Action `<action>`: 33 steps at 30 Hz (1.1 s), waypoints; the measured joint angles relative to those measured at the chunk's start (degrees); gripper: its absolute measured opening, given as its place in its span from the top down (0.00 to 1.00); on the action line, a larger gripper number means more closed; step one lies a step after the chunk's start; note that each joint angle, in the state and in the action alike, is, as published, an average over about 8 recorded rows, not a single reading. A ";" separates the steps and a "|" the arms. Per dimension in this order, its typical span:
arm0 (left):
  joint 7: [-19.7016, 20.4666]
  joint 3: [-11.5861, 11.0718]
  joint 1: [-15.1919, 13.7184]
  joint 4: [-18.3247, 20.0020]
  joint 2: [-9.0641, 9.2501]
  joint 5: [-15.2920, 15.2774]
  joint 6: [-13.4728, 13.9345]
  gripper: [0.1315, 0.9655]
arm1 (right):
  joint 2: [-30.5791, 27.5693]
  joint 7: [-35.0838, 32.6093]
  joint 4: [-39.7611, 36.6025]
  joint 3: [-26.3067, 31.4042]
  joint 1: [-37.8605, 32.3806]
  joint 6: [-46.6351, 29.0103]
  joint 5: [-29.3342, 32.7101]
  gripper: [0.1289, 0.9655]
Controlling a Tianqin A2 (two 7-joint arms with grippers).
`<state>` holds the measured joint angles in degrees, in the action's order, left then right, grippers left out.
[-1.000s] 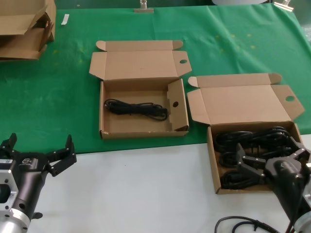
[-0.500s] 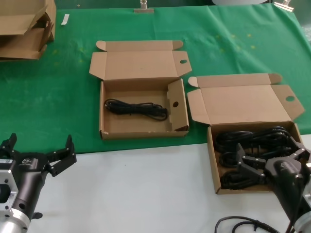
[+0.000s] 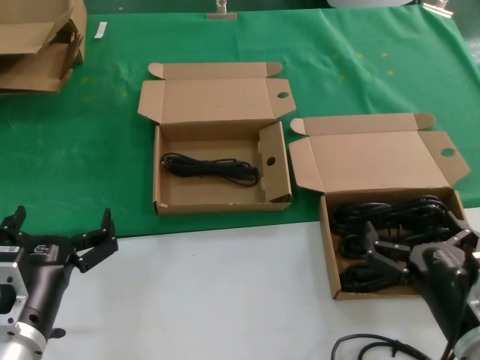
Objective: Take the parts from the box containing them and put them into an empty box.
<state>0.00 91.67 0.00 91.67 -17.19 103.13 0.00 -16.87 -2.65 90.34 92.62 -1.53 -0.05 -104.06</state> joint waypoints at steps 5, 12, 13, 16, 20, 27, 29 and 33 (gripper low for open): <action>0.00 0.00 0.00 0.00 0.00 0.00 0.00 0.00 | 0.00 0.00 0.00 0.00 0.00 0.00 0.00 0.00; 0.00 0.00 0.00 0.00 0.00 0.00 0.00 0.00 | 0.00 0.00 0.00 0.00 0.00 0.00 0.00 0.00; 0.00 0.00 0.00 0.00 0.00 0.00 0.00 0.00 | 0.00 0.00 0.00 0.00 0.00 0.00 0.00 0.00; 0.00 0.00 0.00 0.00 0.00 0.00 0.00 0.00 | 0.00 0.00 0.00 0.00 0.00 0.00 0.00 0.00; 0.00 0.00 0.00 0.00 0.00 0.00 0.00 0.00 | 0.00 0.00 0.00 0.00 0.00 0.00 0.00 0.00; 0.00 0.00 0.00 0.00 0.00 0.00 0.00 0.00 | 0.00 0.00 0.00 0.00 0.00 0.00 0.00 0.00; 0.00 0.00 0.00 0.00 0.00 0.00 0.00 0.00 | 0.00 0.00 0.00 0.00 0.00 0.00 0.00 0.00; 0.00 0.00 0.00 0.00 0.00 0.00 0.00 0.00 | 0.00 0.00 0.00 0.00 0.00 0.00 0.00 0.00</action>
<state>0.00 91.67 0.00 91.67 -17.19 103.13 0.00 -16.87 -2.65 90.34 92.62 -1.53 -0.05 -104.06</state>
